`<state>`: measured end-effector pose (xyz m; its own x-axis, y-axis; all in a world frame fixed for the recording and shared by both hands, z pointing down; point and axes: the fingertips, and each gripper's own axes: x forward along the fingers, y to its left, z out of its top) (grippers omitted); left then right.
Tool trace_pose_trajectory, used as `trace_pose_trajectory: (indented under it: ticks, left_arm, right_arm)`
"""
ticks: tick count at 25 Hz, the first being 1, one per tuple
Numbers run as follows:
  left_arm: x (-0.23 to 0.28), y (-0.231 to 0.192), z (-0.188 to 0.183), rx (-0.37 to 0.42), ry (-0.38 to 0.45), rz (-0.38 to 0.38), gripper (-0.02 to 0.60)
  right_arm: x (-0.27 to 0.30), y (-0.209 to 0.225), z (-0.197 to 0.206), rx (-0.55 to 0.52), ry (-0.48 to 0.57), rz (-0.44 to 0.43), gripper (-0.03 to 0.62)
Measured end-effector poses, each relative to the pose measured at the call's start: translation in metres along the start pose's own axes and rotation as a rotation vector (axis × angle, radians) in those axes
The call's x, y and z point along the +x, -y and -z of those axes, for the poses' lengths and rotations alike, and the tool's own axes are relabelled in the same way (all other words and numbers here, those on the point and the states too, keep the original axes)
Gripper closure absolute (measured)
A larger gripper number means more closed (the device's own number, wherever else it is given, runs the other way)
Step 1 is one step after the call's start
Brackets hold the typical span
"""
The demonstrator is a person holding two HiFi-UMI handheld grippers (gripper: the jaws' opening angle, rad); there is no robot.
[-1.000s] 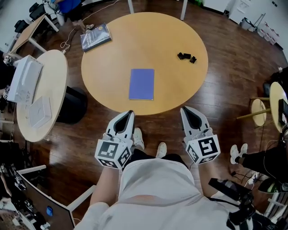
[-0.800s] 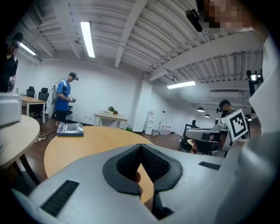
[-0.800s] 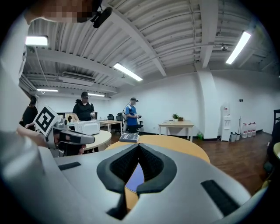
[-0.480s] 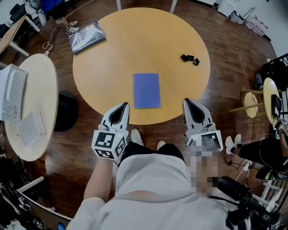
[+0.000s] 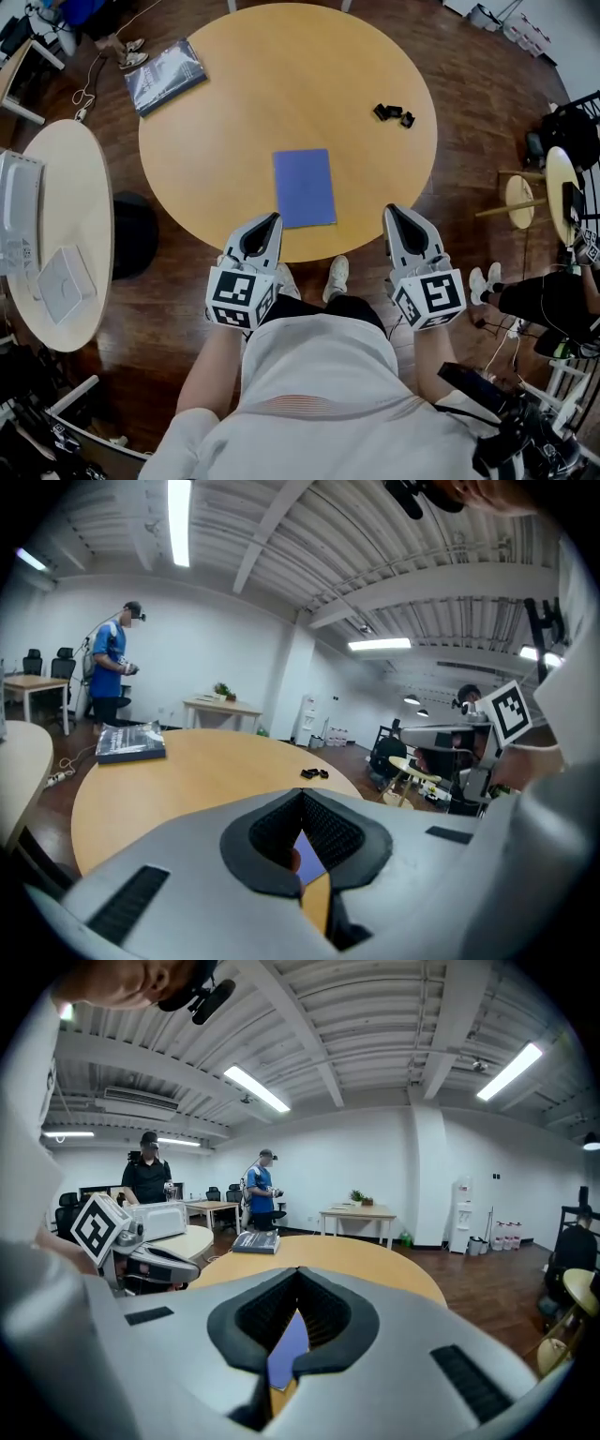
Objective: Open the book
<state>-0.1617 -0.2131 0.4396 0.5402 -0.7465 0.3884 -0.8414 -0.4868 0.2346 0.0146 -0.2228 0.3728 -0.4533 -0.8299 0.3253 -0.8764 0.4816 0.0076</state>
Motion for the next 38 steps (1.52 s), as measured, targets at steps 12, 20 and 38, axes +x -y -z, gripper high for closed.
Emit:
trace_pose_trajectory:
  ticks: [12, 20, 38]
  left_arm:
    - [0.115, 0.066, 0.097, 0.235, -0.41, 0.097, 0.553]
    - [0.165, 0.078, 0.156, 0.375, -0.585, 0.04, 0.497]
    - [0.187, 0.074, 0.206, 0.503, -0.746, -0.05, 0.477]
  right_arm:
    - [-0.002, 0.043, 0.065, 0.062, -0.075, -0.048, 0.599]
    - [0.002, 0.074, 0.107, 0.163, -0.133, -0.104, 0.599]
    - [-0.001, 0.103, 0.132, 0.174, -0.177, -0.113, 0.599]
